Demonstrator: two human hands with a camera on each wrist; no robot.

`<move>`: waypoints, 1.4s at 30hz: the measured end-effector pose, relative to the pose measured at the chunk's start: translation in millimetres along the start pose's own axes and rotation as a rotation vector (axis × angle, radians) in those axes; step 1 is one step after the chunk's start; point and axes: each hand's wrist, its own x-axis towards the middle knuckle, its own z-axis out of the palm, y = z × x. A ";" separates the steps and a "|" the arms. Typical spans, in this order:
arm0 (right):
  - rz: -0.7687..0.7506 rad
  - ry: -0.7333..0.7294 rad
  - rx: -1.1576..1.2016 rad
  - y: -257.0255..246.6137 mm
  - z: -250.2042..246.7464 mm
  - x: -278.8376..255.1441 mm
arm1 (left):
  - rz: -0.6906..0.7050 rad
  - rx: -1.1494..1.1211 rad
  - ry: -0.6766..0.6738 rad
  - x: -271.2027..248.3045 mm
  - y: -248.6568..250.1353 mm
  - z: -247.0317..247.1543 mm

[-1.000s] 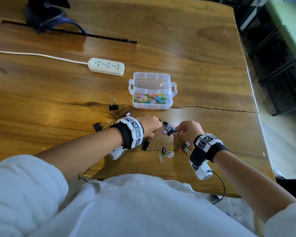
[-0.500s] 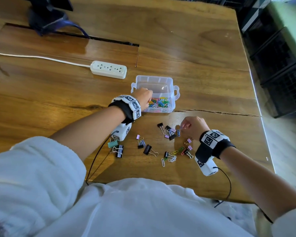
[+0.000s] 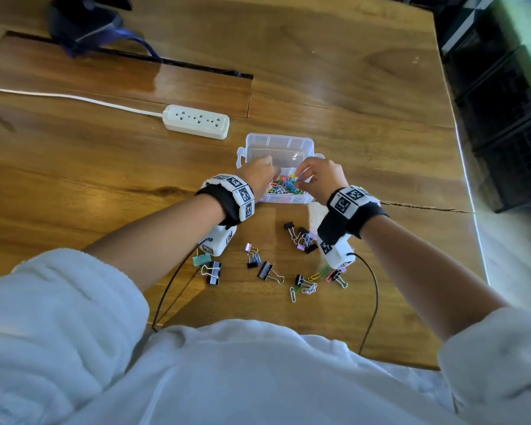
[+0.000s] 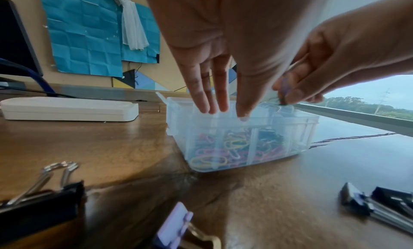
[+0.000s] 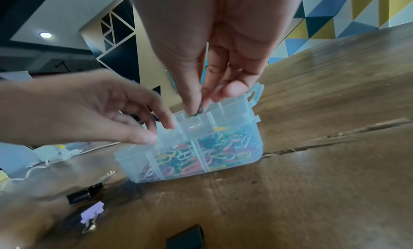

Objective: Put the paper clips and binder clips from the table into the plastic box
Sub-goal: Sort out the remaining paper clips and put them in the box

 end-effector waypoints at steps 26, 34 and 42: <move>0.080 -0.309 -0.131 69.8 4.6 -77.6 | 0.235 0.073 -0.204 -19.7 80.7 51.1; 0.087 -0.308 -0.193 71.1 5.1 -75.3 | 0.214 0.021 -0.259 -19.9 79.4 45.5; 0.019 -0.371 -0.294 73.4 7.2 -82.0 | 0.192 -0.142 -0.213 -21.4 64.5 40.1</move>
